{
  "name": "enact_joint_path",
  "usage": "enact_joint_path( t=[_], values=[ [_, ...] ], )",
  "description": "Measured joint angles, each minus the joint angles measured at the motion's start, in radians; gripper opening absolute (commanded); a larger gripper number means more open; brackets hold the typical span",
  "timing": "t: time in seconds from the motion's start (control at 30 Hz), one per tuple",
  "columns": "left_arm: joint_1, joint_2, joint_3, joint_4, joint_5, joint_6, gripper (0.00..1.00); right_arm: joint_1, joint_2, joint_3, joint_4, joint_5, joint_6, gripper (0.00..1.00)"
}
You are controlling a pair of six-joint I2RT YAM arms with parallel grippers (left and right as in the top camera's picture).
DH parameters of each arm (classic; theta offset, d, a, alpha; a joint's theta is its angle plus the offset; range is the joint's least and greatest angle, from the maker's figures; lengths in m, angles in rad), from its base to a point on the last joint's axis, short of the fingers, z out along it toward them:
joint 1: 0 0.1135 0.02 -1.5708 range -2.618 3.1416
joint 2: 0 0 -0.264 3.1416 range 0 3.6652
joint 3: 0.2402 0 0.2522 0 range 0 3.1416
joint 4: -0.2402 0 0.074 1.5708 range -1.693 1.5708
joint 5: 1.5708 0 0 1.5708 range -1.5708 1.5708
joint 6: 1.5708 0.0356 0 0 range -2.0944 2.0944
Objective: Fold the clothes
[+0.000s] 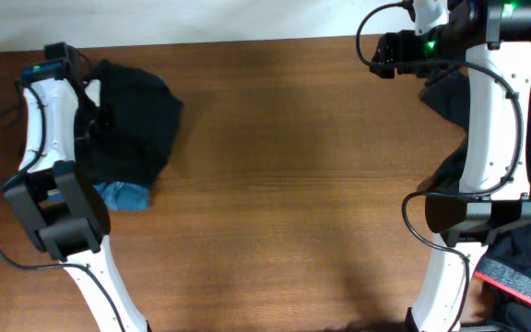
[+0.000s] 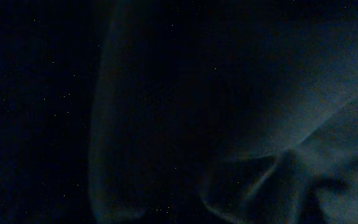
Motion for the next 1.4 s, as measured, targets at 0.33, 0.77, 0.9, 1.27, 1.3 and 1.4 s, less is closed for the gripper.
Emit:
enact_joint_path(
  t=[0.33,0.77,0.9,1.27,1.3,1.4],
  values=[
    [-0.079,0.050,-0.016,-0.023,0.189,0.012,0.02,0.000,0.000,0.000,0.000,0.000,0.000,0.88],
    [-0.004,-0.003,0.153,-0.025,0.153,0.016,0.02,0.000,0.000,0.000,0.000,0.000,0.000,0.88],
    [-0.005,-0.035,0.170,-0.034,0.088,0.016,0.03,0.000,0.000,0.000,0.000,0.000,0.001,0.88],
    [-0.005,-0.039,0.172,-0.145,-0.066,0.015,0.09,0.000,0.000,0.000,0.000,0.000,0.001,0.88],
    [-0.006,-0.039,0.172,-0.156,-0.089,0.015,0.11,0.000,0.000,0.000,0.000,0.000,0.000,0.88],
    [-0.006,-0.039,0.172,-0.171,-0.133,0.015,0.17,0.000,0.000,0.000,0.000,0.000,0.000,0.88]
  ],
)
